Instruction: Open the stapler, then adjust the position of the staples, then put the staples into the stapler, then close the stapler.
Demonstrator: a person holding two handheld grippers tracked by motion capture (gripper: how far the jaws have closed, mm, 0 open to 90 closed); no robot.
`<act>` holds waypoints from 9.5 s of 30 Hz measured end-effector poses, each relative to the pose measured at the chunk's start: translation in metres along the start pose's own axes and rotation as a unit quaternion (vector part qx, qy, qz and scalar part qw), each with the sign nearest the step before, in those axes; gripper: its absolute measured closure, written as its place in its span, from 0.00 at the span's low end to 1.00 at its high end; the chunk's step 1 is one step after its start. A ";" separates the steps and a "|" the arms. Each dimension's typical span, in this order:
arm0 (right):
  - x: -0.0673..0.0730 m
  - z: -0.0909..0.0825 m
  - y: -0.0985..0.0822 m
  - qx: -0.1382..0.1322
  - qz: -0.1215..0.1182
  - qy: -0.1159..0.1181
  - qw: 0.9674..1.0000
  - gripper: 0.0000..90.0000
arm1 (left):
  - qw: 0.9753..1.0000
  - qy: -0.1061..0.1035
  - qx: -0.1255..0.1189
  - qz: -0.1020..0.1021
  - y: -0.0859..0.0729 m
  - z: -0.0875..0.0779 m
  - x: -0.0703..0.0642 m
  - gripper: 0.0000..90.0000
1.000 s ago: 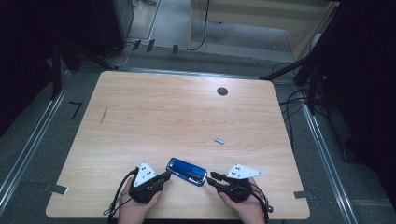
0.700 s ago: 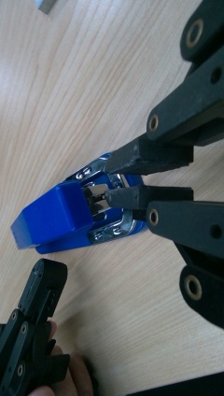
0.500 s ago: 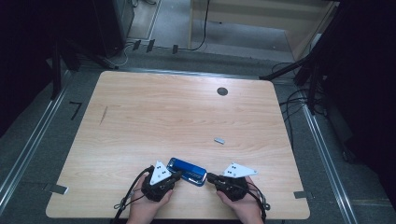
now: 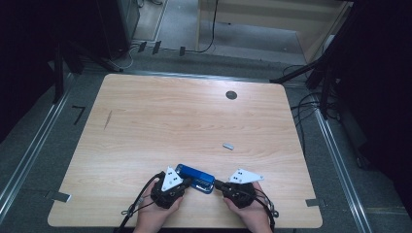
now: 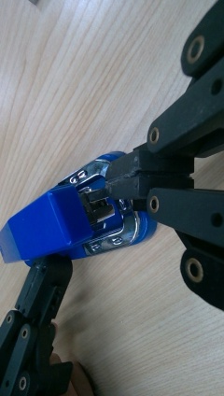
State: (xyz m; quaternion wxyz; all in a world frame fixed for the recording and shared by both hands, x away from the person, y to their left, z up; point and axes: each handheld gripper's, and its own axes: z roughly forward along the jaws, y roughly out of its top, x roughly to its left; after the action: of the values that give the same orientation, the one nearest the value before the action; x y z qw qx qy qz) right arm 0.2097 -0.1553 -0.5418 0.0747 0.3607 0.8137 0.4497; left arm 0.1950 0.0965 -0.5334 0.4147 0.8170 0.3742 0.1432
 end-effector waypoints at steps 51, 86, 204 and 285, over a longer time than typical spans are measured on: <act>0.014 -0.019 0.029 -0.099 -0.028 0.022 0.994 1.00 | 1.000 0.015 -0.001 0.023 0.002 0.004 -0.005 1.00; 0.031 -0.006 0.071 -0.133 -0.066 0.030 0.988 1.00 | 0.999 0.029 -0.001 0.038 0.002 0.004 -0.008 1.00; 0.021 0.059 0.108 -0.022 -0.088 0.043 0.995 1.00 | 0.999 0.022 -0.011 0.029 0.000 -0.001 -0.004 1.00; -0.106 0.029 0.056 -0.010 0.052 -0.094 0.994 0.88 | 0.999 0.030 0.000 0.025 0.001 0.002 -0.004 1.00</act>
State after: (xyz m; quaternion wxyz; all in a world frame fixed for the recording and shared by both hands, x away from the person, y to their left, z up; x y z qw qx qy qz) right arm 0.3288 -0.1860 -0.5364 0.1311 0.4425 0.7787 0.4251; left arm 0.1941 0.0923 -0.5333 0.3993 0.8216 0.3658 0.1783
